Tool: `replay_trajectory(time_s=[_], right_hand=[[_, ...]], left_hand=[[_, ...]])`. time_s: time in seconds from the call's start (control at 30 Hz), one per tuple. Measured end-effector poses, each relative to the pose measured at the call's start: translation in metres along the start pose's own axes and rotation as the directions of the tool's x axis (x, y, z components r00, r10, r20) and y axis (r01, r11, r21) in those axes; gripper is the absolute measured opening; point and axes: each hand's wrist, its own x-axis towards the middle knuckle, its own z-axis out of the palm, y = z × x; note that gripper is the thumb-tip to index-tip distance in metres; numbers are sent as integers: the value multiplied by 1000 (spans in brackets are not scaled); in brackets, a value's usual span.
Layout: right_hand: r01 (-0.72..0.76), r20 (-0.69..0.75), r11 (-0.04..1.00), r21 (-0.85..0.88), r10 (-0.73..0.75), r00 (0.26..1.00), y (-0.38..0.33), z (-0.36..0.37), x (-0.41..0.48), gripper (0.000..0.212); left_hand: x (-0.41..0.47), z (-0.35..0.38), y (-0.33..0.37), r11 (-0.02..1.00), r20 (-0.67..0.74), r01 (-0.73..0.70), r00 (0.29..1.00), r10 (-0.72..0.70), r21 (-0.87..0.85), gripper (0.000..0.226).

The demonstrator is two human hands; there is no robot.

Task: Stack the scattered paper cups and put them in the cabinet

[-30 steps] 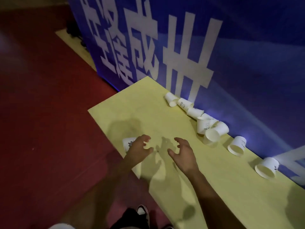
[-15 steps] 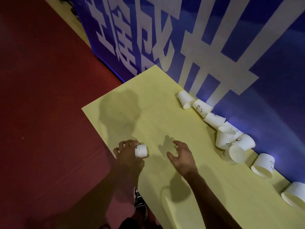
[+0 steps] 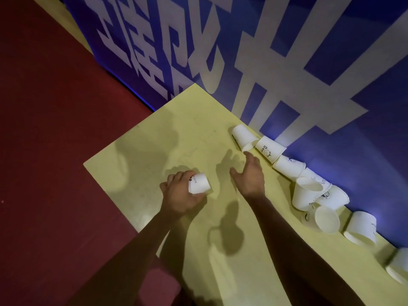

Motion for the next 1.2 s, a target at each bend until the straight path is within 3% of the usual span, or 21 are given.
replay_trajectory(time_s=[0.13, 0.37, 0.5, 0.87, 1.2], right_hand=[[-9, -191, 986, -165, -23, 981, -15, 0, 45, 67], [-119, -143, 961, -249, 85, 986, -4, 3, 76, 69], [-99, -113, 951, -293, 69, 991, -1, 0, 72, 66], [-105, -143, 992, 75, 115, 983, -17, -32, 6, 61], [-206, -125, 928, 309, 255, 959, 50, -88, -109, 63]], left_hand=[[18, -3, -6, 999, 16, -5, 1000, 5, -38, 67], [31, -9, -7, 996, 20, -16, 1000, 17, -88, 80], [32, -8, -6, 992, 26, -16, 999, 19, -121, 67], [16, -19, 21, 981, 46, -29, 998, 39, -194, 64], [-30, 14, 108, 955, 98, -148, 979, 179, -258, 65]])
